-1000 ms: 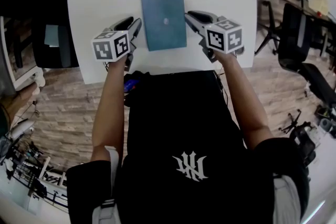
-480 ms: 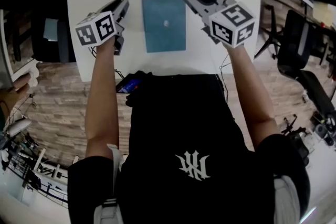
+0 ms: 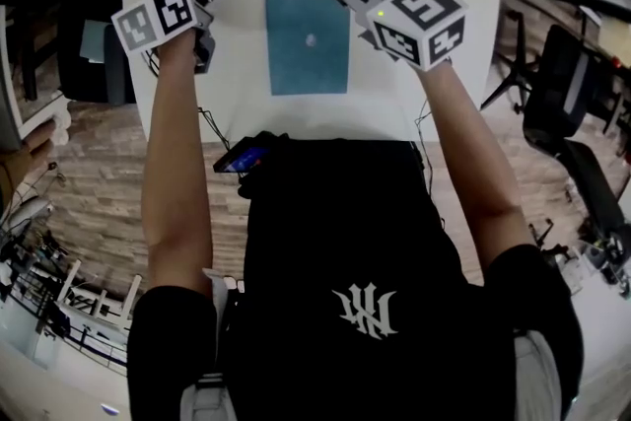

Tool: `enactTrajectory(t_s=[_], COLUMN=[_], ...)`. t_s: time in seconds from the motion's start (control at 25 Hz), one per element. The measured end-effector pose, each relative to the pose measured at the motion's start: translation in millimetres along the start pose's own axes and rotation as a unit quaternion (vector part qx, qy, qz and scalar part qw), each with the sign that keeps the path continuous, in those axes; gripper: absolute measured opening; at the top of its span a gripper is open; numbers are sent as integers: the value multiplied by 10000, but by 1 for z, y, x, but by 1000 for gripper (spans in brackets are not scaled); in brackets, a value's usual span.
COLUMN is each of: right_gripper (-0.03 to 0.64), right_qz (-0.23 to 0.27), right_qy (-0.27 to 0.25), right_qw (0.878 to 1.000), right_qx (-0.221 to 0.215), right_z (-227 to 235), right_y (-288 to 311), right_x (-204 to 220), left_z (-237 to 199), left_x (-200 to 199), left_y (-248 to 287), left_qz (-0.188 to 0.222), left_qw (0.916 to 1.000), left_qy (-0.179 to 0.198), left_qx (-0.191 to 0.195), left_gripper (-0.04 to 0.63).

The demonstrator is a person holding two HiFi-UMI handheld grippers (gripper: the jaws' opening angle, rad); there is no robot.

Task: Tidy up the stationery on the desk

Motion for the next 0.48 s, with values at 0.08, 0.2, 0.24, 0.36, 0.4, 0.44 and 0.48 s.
enactTrajectory(t_s=[0.08,0.2,0.24,0.36,0.4,0.44,0.48], right_gripper=[76,75,77,77,77,77,75], right_qz=[-30,-88,-102,-143,-144,-136,-122], right_qy=[-46,-72,-58,5,37,67,89], right_qw=[10000,9999,9999,9999,9999,9999,9999], right_qx=[-72,-119,-107,-42,-25,-11,4], right_z=[-2,0,3,8,9,11,12], right_y=[3,3,3,-1,-2,-4,-5], right_x=[0,6,7,14,17,19,20], left_z=[-6,-13,-14,-18,-20,-21,-22], left_x=[-5,-11,-12,-14,-14,-14,-13], left_y=[2,10,12,16,17,18,19], left_qz=[-14,-124,-187,-303,-327,-355,-385], left_qw=[9999,9996,9994,9985,9981,9977,9972], left_qy=[-61,-135,-133,-172,-215,-253,-279], left_qx=[-94,-214,-260,-426,-476,-524,-570], left_gripper=[144,165,188,207,207,207,207])
Point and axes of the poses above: the fingertips, and each gripper's own axes: y forward along the fingers, z to its right, x out of its underside, the point moved 6 cm from there along -y, backward along the fingers, and after that the axes turned 4 degrees about -x, right-handed, at the moved point
